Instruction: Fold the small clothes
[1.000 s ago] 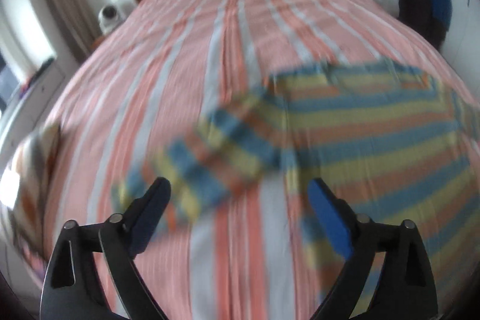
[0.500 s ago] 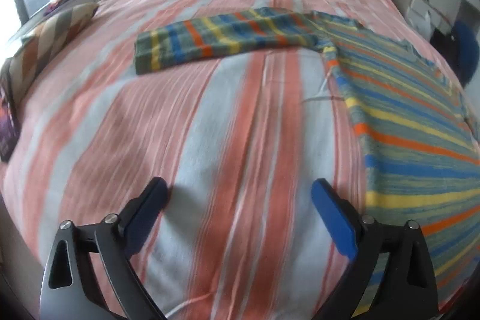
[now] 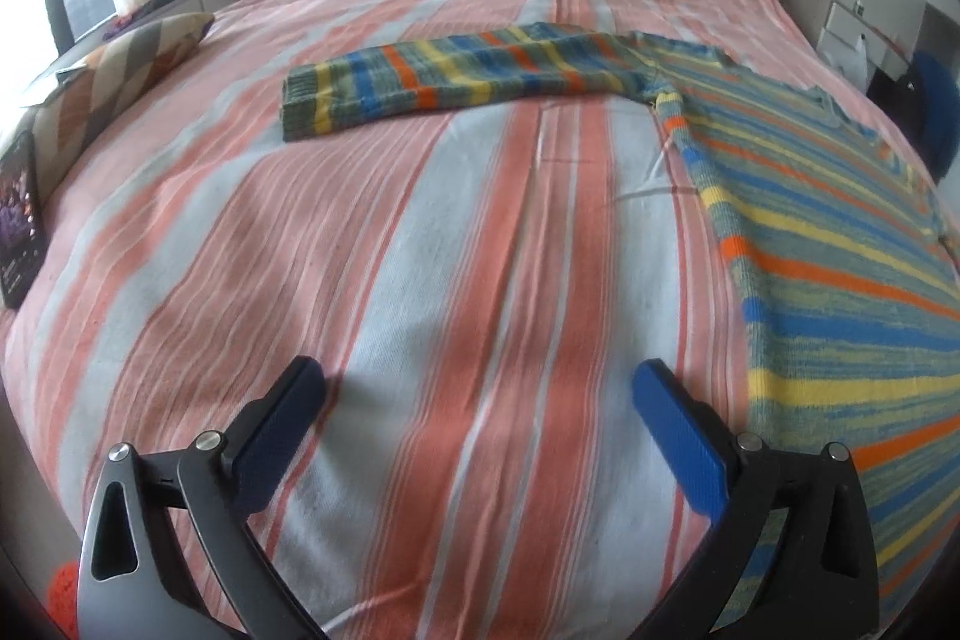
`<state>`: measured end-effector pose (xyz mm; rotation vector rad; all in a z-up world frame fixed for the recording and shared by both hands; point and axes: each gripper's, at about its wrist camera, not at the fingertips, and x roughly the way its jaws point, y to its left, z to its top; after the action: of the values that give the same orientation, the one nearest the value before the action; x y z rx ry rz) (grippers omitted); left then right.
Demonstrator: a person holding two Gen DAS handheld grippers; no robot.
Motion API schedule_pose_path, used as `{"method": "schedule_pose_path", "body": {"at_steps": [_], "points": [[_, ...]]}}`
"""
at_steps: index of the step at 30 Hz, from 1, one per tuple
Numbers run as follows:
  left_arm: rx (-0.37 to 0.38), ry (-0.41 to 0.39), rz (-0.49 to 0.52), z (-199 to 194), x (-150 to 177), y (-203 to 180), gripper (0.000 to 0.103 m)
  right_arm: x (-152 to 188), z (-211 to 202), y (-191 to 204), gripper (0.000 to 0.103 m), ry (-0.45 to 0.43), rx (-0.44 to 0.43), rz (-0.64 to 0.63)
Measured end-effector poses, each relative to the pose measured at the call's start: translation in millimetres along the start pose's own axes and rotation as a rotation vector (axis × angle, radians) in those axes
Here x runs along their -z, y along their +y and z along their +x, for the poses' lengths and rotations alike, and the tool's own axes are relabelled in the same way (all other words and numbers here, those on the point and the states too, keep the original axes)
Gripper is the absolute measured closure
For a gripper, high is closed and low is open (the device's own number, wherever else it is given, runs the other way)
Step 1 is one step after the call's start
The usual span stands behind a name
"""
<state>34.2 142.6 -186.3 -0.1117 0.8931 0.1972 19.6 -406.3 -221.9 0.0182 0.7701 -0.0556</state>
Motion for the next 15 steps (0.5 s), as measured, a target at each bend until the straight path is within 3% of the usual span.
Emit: {"method": "schedule_pose_path", "body": {"at_steps": [15], "points": [[0.000, 0.008, -0.011, -2.1, 2.1, -0.7, 0.000, 1.6, -0.8, 2.1, 0.000, -0.010, 0.012, -0.010]]}}
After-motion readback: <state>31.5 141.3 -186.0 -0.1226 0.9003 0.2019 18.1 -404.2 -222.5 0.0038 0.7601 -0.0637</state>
